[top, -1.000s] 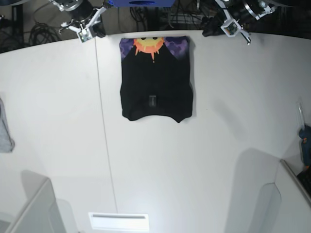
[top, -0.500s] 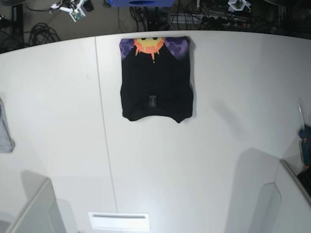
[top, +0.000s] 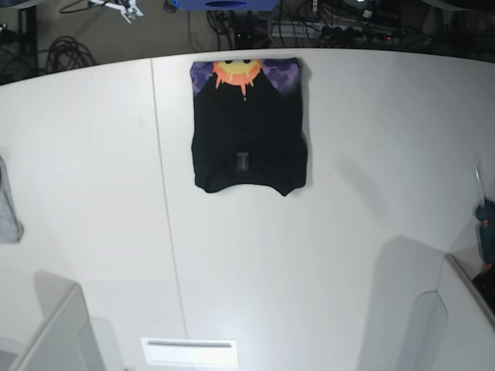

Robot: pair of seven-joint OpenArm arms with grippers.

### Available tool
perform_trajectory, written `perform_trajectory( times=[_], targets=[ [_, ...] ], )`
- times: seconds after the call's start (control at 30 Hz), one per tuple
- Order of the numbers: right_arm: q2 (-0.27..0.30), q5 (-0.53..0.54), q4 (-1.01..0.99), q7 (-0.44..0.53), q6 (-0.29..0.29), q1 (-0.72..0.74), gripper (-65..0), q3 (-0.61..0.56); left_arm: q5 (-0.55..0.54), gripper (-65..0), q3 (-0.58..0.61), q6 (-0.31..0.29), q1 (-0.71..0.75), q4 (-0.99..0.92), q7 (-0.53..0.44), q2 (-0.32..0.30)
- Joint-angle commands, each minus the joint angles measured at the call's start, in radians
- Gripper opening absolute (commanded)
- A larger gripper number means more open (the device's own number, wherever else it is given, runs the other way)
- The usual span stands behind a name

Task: Fold the T-shirt properly

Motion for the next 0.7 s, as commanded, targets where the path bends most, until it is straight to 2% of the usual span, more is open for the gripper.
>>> perform_trajectory(
  times=[0.0, 0.17, 0.37, 0.47, 0.57, 0.67],
  targets=[
    [0.011, -0.010, -0.030, 0.007, 0.001, 0.004, -65.0, 0.005, -0.009, -65.0, -0.001, -0.015, -0.003, -0.033, -0.023, 0.004],
    [0.010, -0.055, -0.240, 0.021, 0.001, 0.108, -65.0, 0.003, -0.008, -65.0, -0.001, -0.015, -0.124, -0.241, -0.023, 0.059],
    [0.011, -0.056, -0.519, 0.150, 0.001, 0.222, -65.0, 0.002, -0.006, -65.0, 0.000, -0.015, -0.287, -0.476, -0.030, 0.090],
    [0.004, -0.056, -0.709, 0.257, 0.001, 0.296, -65.0, 0.003, -0.006, -65.0, 0.000, -0.015, -0.356, -0.550, -0.019, 0.090],
    [-0.032, -0.058, -0.953, 0.426, 0.001, 0.386, -65.0, 0.003, -0.005, -65.0, 0.000, -0.015, -0.443, -0.672, 0.091, 0.089],
    [-0.065, -0.058, -1.160, 0.605, -0.001, 0.463, -65.0, 0.003, 0.075, -65.0, 0.002, -0.015, -0.465, -0.689, 0.116, 0.089]
  ],
)
